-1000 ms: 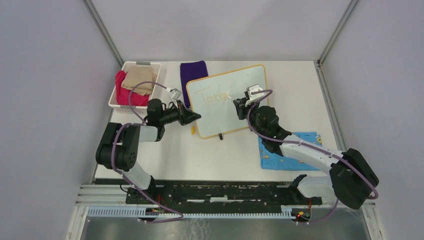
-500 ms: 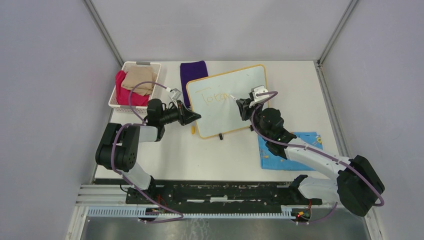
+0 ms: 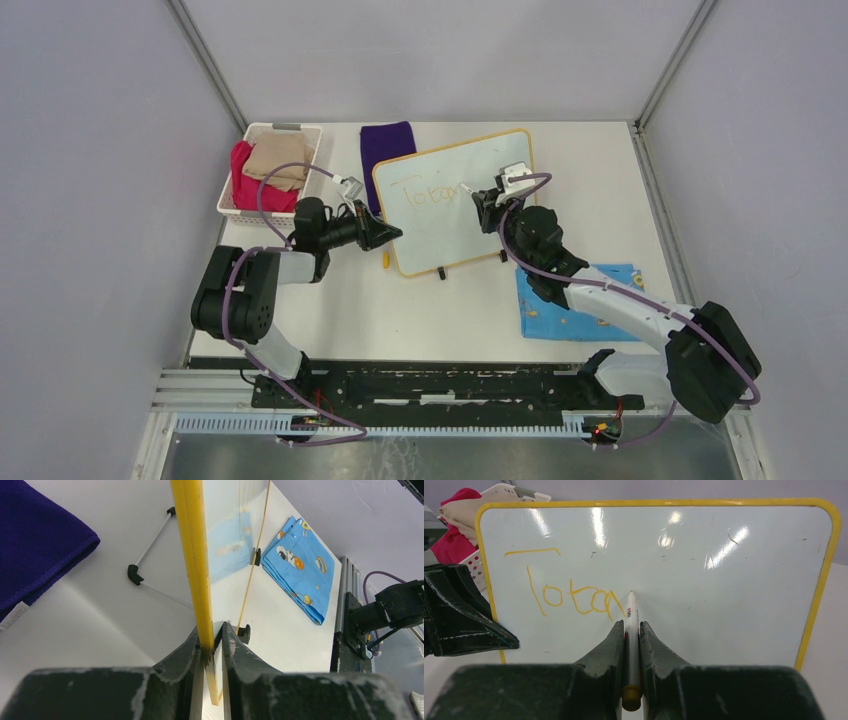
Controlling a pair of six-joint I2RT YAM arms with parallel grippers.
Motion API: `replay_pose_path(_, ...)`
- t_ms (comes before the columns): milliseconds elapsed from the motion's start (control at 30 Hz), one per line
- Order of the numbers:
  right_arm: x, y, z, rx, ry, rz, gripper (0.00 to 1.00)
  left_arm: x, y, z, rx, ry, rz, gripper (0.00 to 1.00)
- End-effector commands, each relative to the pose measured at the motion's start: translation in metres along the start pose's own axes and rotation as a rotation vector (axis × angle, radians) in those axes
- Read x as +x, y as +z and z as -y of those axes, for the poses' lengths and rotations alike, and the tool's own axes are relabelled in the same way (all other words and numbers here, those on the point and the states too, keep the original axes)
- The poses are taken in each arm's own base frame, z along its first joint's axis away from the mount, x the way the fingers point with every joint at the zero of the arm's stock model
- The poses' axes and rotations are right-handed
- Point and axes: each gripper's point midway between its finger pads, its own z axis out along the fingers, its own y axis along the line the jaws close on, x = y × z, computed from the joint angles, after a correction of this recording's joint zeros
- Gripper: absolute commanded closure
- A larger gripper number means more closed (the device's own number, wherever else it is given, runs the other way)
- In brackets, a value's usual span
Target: Write a sentence on the whiteboard
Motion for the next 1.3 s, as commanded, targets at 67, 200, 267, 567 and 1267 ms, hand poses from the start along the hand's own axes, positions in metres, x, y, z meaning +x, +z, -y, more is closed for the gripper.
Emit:
replay_pose_path(67, 0.002, 0.001, 0.003, 0.013, 0.002, 0.006, 1.0, 0.023, 0.003, -0.017, -0.083, 0.026, -0.059, 0.98)
replay_pose_path(200, 0.011, 0.0, 0.003, 0.01, 0.002, -0.014, 1.0, 0.024, 0.003, -0.017, -0.085, 0.027, -0.062, 0.98)
replay_pose_path(267, 0.015, -0.001, 0.004, 0.01, 0.001, -0.023, 1.0, 0.023, 0.003, -0.017, -0.086, 0.028, -0.061, 0.98)
replay_pose_path(567, 0.033, -0.012, 0.001, -0.013, 0.031, -0.062, 1.0, 0.023, 0.003, -0.017, -0.086, 0.031, -0.06, 0.98)
replay_pose_path(1267, -0.035, -0.025, -0.019, -0.134, 0.167, 0.138, 1.0, 0.023, 0.003, -0.017, -0.09, 0.032, -0.063, 0.98)
